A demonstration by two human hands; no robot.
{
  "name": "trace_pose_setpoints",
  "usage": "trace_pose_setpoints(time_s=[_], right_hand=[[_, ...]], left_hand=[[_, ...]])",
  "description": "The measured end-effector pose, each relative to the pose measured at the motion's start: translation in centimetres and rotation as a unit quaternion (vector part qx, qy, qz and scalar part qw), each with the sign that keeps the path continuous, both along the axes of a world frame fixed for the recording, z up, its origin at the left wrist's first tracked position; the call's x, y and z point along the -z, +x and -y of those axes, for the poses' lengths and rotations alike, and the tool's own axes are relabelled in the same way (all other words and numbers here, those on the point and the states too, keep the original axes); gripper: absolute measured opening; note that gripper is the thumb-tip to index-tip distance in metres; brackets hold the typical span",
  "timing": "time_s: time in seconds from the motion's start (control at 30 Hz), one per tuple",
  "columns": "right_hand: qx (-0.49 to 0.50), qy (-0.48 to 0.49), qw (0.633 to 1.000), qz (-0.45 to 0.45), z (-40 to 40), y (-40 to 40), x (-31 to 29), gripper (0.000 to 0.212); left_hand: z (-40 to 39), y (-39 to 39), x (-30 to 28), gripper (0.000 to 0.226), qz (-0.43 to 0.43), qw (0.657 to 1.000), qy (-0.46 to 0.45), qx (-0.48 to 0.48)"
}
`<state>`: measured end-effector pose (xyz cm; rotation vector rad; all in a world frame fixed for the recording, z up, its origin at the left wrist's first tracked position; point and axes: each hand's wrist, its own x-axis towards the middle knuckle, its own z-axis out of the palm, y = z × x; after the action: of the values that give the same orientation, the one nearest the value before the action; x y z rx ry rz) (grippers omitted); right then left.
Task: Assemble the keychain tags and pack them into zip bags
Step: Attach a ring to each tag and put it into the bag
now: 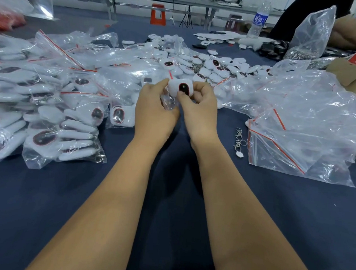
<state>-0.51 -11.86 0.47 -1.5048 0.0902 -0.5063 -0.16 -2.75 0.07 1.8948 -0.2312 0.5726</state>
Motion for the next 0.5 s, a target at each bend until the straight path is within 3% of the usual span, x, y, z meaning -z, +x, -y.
trace_pose_setpoints(time_s=[0.1, 0.17, 0.3, 0.37, 0.5], right_hand=[[0.017, -0.070, 0.997, 0.006, 0.16, 0.13, 0.45, 0.012], [-0.015, -0.062, 0.998, -0.002, 0.18, 0.10, 0.47, 0.008], [-0.110, -0.028, 0.993, -0.037, 0.15, 0.06, 0.44, 0.027], [-0.131, -0.037, 0.990, -0.047, 0.25, 0.02, 0.49, 0.034], [-0.173, 0.038, 0.983, -0.050, 0.28, -0.02, 0.11, 0.025]], left_hand=[[-0.01, 0.03, 0.01, 0.054, 0.021, 0.999, 0.010, -0.033], [0.08, -0.22, 0.15, 0.056, 0.033, 0.998, 0.055, -0.016], [0.33, -0.83, 0.38, 0.059, 0.052, 0.990, 0.129, -0.001], [0.27, -0.75, 0.42, 0.060, 0.062, 0.992, 0.107, 0.005], [0.37, -0.46, 0.10, 0.059, 0.041, 0.999, 0.032, 0.003]])
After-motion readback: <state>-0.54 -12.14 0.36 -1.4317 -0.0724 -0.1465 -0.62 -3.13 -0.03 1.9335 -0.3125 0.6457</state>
